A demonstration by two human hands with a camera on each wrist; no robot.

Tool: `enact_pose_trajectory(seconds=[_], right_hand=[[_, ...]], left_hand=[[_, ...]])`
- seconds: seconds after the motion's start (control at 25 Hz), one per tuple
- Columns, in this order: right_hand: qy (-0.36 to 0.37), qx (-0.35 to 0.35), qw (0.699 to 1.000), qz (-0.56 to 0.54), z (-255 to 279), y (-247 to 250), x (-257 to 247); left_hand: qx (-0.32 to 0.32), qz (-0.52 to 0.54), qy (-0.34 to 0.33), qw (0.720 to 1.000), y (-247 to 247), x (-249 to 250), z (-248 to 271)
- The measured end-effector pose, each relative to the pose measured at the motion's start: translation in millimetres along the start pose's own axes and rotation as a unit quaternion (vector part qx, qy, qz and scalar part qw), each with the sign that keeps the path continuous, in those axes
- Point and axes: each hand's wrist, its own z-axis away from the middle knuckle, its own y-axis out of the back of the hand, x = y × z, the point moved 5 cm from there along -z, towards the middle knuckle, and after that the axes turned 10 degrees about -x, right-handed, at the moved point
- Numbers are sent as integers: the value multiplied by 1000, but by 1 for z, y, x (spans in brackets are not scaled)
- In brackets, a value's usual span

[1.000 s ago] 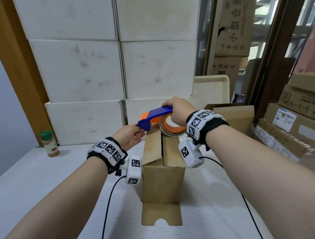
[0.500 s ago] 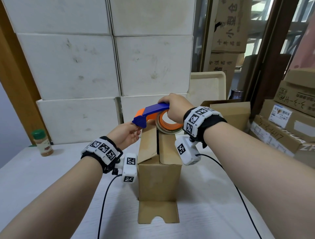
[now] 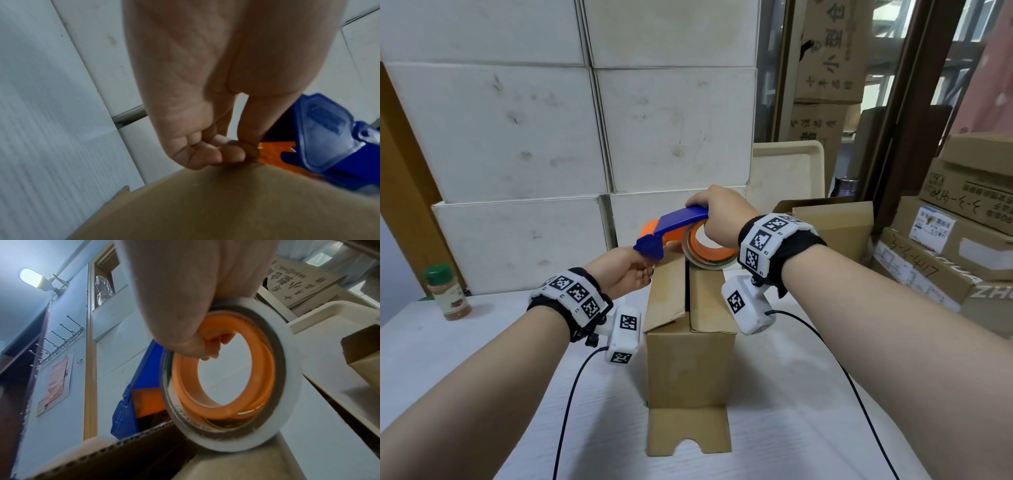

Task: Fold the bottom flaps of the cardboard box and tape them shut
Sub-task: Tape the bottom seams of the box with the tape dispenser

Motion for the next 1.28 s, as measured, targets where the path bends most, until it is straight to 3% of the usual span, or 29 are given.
enact_pose_trajectory(seconds=[0.84, 1.28], right_hand=[[13, -13, 995, 96, -13, 3, -9], [10, -33, 996, 81, -12, -2, -11]], left_hand=[[16, 30, -27, 999, 2, -11, -3], [43, 60, -38, 997, 9, -20, -4]])
